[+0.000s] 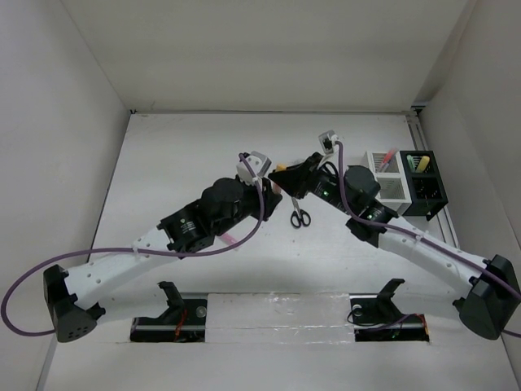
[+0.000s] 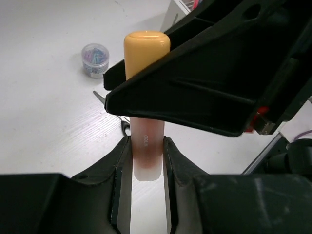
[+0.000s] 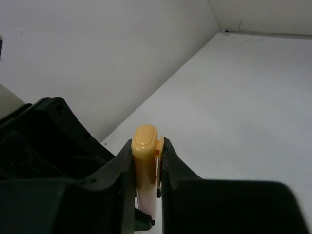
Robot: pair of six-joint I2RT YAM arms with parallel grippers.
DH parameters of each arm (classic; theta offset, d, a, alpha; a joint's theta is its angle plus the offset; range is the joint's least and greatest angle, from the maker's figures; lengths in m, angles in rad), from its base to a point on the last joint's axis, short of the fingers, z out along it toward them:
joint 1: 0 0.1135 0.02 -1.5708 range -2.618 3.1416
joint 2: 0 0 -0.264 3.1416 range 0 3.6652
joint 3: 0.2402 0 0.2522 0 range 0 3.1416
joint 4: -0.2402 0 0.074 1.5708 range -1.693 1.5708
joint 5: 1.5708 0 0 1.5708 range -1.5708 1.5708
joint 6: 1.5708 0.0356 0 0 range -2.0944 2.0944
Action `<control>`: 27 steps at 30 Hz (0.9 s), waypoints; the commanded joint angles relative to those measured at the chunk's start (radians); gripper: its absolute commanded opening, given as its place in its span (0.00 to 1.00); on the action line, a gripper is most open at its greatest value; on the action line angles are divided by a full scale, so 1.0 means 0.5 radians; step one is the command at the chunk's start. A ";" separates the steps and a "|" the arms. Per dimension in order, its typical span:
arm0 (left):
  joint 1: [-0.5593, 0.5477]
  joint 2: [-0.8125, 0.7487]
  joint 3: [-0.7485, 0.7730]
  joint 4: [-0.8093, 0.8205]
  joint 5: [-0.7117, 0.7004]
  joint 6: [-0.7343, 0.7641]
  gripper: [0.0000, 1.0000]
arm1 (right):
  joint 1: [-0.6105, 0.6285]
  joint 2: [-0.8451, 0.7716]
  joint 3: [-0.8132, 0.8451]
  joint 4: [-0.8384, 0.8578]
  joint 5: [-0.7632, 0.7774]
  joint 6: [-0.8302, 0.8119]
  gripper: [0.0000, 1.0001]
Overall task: Sort the stationery into containers
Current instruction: Pick up the stationery from the center of the board, then place the stationery in the storage box.
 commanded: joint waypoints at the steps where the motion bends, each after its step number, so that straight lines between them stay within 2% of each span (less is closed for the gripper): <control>1: -0.005 -0.010 0.005 0.089 -0.038 0.002 0.00 | 0.007 0.006 0.048 0.162 0.046 -0.009 0.00; 2: -0.005 0.014 0.030 0.062 -0.069 0.002 0.02 | 0.007 0.006 0.048 0.162 0.046 -0.009 0.00; 3: -0.005 0.033 0.054 0.040 -0.105 -0.025 0.14 | 0.007 -0.013 0.048 0.162 0.076 -0.009 0.00; 5: -0.005 0.033 0.079 -0.036 -0.237 -0.078 0.80 | -0.036 -0.034 0.067 0.080 0.095 -0.091 0.00; 6: -0.005 0.033 0.097 -0.076 -0.286 -0.102 1.00 | -0.136 -0.065 0.067 0.079 0.095 -0.128 0.00; 8: -0.005 0.033 0.180 -0.244 -0.406 -0.142 1.00 | -0.281 -0.102 0.067 0.061 0.095 -0.317 0.00; 10: -0.005 0.060 0.317 -0.413 -0.461 -0.216 1.00 | -0.529 -0.129 0.097 0.061 0.046 -0.556 0.00; 11: -0.005 0.079 0.370 -0.633 -0.541 -0.243 1.00 | -0.615 -0.111 0.131 0.034 0.015 -0.822 0.00; 12: -0.005 0.097 0.425 -0.762 -0.596 -0.286 1.00 | -0.701 -0.111 0.168 -0.061 0.033 -0.949 0.00; 14: -0.005 0.137 0.520 -1.114 -0.758 -0.439 1.00 | -0.922 -0.032 0.214 -0.086 0.183 -1.146 0.00; 15: -0.005 0.137 0.521 -1.226 -0.951 -0.504 1.00 | -1.005 -0.001 0.214 -0.086 0.257 -1.165 0.00; 16: -0.005 0.137 0.521 -1.318 -1.031 -0.562 1.00 | -1.206 0.036 0.214 -0.086 0.306 -1.165 0.00; 19: 0.163 0.027 0.328 -1.329 -1.130 -0.618 1.00 | -1.523 0.196 0.236 -0.086 0.246 -1.138 0.00; 20: 0.209 -0.016 0.258 -1.277 -1.130 -0.618 1.00 | -1.703 0.217 0.214 -0.086 0.194 -1.110 0.00; 23: 0.253 -0.172 0.043 -1.089 -1.078 -0.590 1.00 | -1.919 0.236 0.125 0.079 0.300 -1.018 0.00; 27: 0.253 -0.173 0.064 -1.163 -1.155 -0.667 1.00 | -2.092 0.370 0.085 0.205 0.270 -0.991 0.00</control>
